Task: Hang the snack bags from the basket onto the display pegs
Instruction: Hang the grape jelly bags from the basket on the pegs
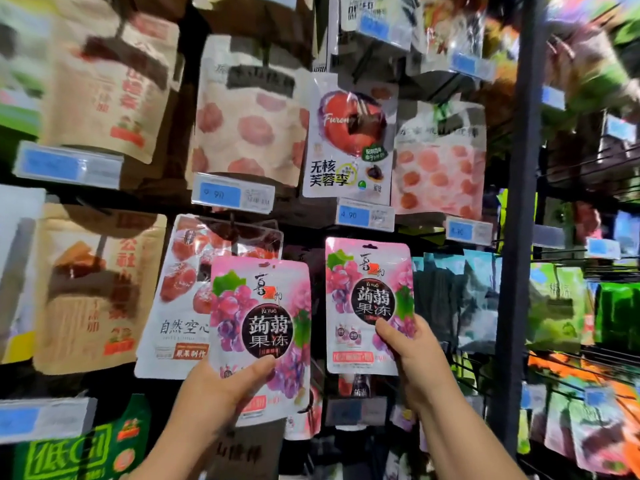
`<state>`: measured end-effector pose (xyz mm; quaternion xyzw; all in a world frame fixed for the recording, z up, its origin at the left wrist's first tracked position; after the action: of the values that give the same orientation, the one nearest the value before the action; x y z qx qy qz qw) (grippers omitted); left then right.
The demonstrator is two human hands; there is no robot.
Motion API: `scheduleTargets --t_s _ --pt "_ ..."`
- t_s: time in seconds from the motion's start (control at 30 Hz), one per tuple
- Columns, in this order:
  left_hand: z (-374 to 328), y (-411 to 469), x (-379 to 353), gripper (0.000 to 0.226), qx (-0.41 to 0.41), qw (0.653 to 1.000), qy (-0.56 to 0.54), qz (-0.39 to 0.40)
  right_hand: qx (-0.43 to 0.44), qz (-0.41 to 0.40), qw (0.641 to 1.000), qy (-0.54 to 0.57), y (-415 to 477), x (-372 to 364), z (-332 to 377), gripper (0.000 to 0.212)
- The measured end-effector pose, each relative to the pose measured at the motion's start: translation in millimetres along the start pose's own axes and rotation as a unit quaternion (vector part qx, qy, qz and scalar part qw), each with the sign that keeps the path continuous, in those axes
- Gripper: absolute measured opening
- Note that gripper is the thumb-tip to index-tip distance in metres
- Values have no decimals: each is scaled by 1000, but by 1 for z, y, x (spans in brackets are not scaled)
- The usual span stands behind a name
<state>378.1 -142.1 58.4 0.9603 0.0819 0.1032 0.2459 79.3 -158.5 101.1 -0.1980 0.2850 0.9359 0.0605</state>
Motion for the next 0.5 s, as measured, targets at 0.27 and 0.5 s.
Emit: scheduleTargets --t_s 0.27,0.5 --pt "-7 22 6 79 -22 1000 -8 -1 -19 36 998 43 27 -21 -5 32" --pt "-7 28 7 68 -18 999 -35 1 -22 37 998 51 34 -30 -9 41"
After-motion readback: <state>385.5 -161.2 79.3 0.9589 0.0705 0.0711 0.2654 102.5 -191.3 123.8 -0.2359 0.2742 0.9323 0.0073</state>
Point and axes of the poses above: each hand's wrist, its own y-axis towards the middle knuckle, its own x-axis out of the back of the hand, z = x × y, the point moved 10 cm from there along y, towards the middle knuckle, and after that the axes turned 15 degrees about y, right-handed, at the moved point
